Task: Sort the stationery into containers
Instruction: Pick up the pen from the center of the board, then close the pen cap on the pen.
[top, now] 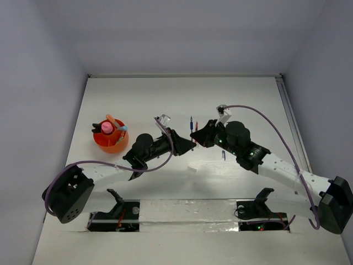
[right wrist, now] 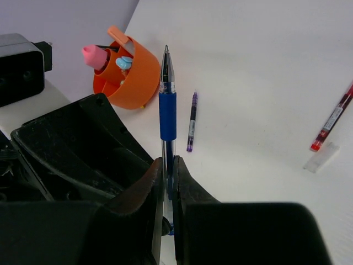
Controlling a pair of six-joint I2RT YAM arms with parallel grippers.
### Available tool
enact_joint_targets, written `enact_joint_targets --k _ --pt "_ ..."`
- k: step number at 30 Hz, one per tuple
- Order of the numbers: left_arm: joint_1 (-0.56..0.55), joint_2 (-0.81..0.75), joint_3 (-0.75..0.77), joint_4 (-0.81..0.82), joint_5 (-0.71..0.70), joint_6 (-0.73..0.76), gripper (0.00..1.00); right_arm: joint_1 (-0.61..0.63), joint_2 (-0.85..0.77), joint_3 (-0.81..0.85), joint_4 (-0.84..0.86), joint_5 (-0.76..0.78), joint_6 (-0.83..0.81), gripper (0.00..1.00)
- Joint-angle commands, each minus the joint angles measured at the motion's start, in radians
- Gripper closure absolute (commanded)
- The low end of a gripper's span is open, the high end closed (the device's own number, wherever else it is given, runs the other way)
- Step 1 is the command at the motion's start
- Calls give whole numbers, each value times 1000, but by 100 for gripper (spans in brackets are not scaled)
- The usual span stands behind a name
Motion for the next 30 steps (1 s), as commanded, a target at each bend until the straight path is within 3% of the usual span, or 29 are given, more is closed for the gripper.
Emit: enact_joint_targets --k 1,6,8,12,15,18,23,27,28,30 --pt "-8 10 45 92 -14 -2 72 10 -4 -25 82 -55 30 100" --pt "-17 16 44 96 -37 -8 84 10 -8 -36 78 -63 39 100" --pt "-17 16 47 90 -41 -10 99 10 -11 -37 67 -61 39 100" --pt "-26 -11 36 78 -64 4 100 10 -19 -40 57 -58 39 100" --pt "-26 -56 31 17 -98 35 100 10 -33 -40 38 -60 37 88" --pt "-26 -111 31 -80 -156 88 100 10 -59 -11 -26 -48 10 62" --pt "-26 -213 22 -215 -203 133 100 10 -157 26 -172 18 -25 46" --pt "-26 -284 43 -354 -233 201 100 10 -218 59 -327 138 -51 46" --pt "-26 -296 59 -406 -244 217 100 10 -217 75 -383 179 -52 57" --pt "-26 -330 76 -451 -247 273 100 -7 -196 127 -579 326 -33 65"
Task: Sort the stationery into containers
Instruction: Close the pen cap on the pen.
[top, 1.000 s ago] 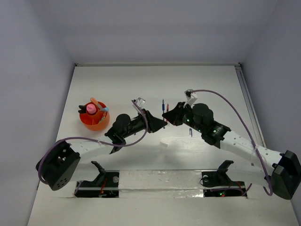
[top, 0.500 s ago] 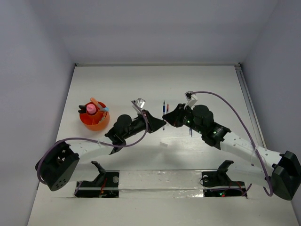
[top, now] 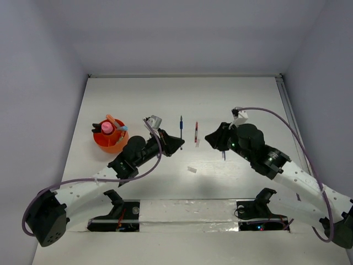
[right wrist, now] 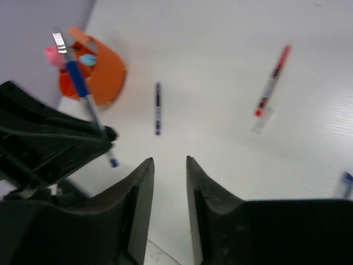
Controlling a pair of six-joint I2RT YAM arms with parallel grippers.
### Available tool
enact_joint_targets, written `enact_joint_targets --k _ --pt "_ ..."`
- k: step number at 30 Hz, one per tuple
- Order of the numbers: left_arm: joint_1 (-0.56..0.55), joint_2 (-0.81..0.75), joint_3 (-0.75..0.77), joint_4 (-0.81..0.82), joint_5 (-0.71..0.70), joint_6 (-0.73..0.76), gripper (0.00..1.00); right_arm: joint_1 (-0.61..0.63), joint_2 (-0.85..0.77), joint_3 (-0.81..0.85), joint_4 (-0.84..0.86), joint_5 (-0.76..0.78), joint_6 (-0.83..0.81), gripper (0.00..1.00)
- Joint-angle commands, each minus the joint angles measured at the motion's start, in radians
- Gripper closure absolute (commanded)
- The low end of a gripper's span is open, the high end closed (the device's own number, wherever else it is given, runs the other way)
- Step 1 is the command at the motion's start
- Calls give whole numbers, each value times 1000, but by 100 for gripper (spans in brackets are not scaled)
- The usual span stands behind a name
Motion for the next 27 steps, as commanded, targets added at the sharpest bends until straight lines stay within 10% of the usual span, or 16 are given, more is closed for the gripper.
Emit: enact_joint_targets --k 1,5,11,27 --pt "-1 -54 70 -107 -39 109 100 -24 50 108 -330 241 0 70" --pt "-1 -65 44 -55 2 118 100 -126 135 120 -484 258 7 70" --pt "-1 -81 6 -47 5 131 100 -254 285 92 -449 180 -46 41" --pt "-1 -82 0 -35 28 123 100 -294 621 98 -292 122 -80 57"
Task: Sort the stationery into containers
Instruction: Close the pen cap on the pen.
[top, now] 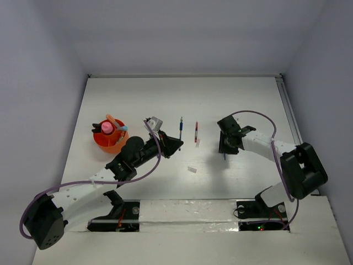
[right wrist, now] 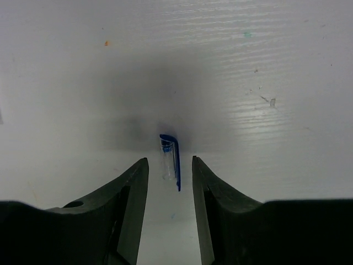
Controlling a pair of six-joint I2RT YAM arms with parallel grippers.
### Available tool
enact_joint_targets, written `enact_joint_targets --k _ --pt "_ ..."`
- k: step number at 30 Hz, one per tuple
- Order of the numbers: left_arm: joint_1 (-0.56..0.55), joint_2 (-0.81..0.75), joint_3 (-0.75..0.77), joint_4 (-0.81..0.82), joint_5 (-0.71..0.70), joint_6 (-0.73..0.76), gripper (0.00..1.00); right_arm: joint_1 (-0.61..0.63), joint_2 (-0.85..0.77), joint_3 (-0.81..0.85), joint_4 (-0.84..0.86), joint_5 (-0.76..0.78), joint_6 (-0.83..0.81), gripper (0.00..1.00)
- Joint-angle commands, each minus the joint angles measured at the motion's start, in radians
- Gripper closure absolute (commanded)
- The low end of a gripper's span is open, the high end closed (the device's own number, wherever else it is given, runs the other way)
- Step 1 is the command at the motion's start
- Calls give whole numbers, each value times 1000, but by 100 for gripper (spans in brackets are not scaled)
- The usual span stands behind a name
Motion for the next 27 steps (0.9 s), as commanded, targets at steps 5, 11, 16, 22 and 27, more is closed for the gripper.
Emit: enact_joint_targets --k 5,11,16,22,27 --pt "-1 -22 -12 54 17 10 100 -26 60 15 87 -22 -17 64" --pt "-1 -10 -11 58 22 10 100 -26 93 13 87 -30 -19 74" --pt "-1 13 -5 60 33 10 100 -26 68 -3 98 -28 -20 93" --pt "-1 31 -5 63 28 13 100 -26 -42 -5 172 -48 -37 100" --pt "-1 80 0 78 37 5 100 3 -253 -5 342 -112 -26 100"
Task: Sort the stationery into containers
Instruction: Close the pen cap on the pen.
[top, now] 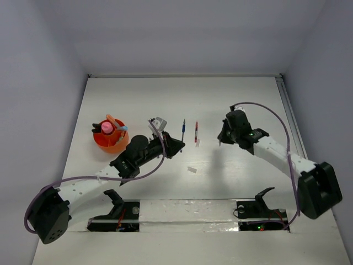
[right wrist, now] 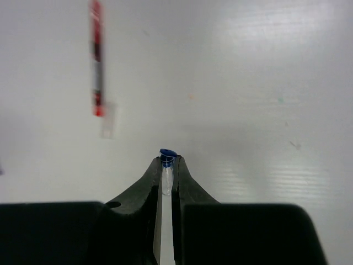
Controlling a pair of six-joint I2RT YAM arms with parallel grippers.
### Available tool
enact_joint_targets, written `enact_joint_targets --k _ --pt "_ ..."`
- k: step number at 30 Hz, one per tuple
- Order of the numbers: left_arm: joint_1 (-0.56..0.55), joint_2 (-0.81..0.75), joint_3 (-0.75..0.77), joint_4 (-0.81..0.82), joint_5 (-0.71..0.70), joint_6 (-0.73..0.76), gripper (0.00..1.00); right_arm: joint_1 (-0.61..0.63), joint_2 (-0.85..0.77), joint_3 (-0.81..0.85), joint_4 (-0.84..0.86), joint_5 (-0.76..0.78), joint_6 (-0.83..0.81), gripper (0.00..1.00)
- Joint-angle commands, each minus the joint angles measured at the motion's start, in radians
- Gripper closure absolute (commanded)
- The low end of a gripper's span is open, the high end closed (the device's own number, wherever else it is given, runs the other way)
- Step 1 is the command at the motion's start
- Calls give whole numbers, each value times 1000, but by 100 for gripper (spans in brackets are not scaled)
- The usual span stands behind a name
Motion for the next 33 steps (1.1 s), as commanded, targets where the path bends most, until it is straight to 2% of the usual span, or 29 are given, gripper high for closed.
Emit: enact_joint_targets --k 1,6,10,14,19,33 --pt "-1 24 1 57 8 4 100 33 -145 16 222 -56 16 100" --pt "-1 67 8 54 -12 -3 100 138 -202 23 520 -48 50 100" --pt "-1 72 6 42 -50 -1 100 257 -156 35 707 -15 24 100" --pt "-1 55 0 45 -64 0 100 296 -113 35 872 -7 24 100" --pt "-1 53 -2 39 -78 7 100 314 -81 59 920 14 10 100" --pt "-1 35 -8 41 -76 5 100 325 -33 107 884 62 -24 100"
